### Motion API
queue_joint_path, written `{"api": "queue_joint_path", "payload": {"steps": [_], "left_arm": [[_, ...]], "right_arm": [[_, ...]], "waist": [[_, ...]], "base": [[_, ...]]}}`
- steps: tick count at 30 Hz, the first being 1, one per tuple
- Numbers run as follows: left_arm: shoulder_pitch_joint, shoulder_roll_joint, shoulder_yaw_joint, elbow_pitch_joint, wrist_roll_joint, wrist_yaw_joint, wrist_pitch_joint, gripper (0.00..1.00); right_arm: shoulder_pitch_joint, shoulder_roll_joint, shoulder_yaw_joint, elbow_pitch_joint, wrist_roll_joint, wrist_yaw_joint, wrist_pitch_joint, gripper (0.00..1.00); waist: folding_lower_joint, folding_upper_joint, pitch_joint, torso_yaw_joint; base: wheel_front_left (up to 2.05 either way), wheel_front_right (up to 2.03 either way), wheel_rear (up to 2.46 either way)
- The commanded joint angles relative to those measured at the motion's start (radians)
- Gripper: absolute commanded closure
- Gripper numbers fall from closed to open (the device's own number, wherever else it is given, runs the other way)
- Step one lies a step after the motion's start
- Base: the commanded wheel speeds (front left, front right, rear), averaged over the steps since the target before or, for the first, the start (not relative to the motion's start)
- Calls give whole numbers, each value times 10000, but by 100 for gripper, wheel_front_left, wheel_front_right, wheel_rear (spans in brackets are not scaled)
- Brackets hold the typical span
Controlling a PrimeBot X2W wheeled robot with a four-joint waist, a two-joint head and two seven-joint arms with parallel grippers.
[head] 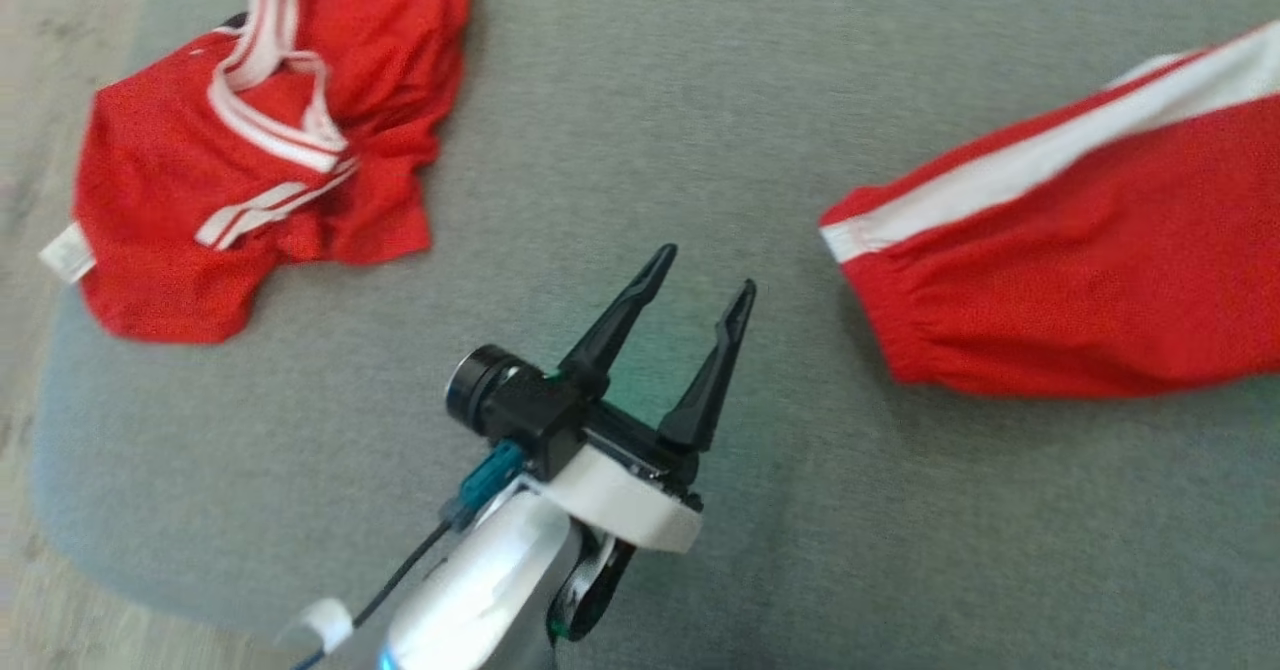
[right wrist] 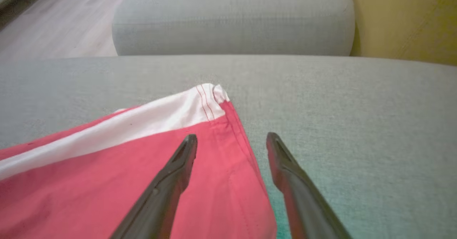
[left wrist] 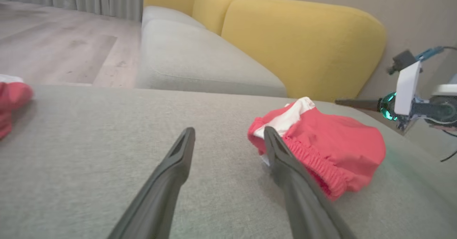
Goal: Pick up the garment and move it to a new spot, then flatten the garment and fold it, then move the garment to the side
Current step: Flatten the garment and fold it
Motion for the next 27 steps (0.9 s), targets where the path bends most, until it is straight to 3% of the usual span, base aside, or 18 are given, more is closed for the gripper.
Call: {"api": "queue_joint_path", "payload": {"steps": [1,11,12,13,14,20,27], "left_arm": [[111,-14,525,-554,256,134,-92,0],[1311,-46,1473,-2722,1470,1267,-92,0],[1399,-46,1495,-2829,1510,1322,-93,0],[1472,-47,1511,-2895,1542,1357,-93,0],[1535,-47,1537,-2938,1580,1393,-93,0],[1734,-48,1804,-3012,1947,1614,-93,0],[1864,-48,2119,-2997,2226,1615,-93,0]], "right_arm": [[340,-567,-92,60,61,67,21,0],[846,-473,-165,1871,-10,67,588,0],[823,-416,-164,2003,-49,67,588,51],[796,-342,-167,2108,-64,67,579,90],[764,-249,-184,2185,-40,67,562,100],[697,189,-306,2047,374,67,266,100],[1189,-28,-422,1971,717,67,-94,100]], "waist": [[1,0,-90,409],[1,0,-112,1261],[1,0,-120,1266],[1,0,-140,1259],[1,0,-164,1239],[1,0,-397,866],[1,0,-860,-152]], "base": [[0,0,0],[0,0,0],[0,0,0],[0,0,0],[0,0,0],[0,0,0],[0,0,0]]}}
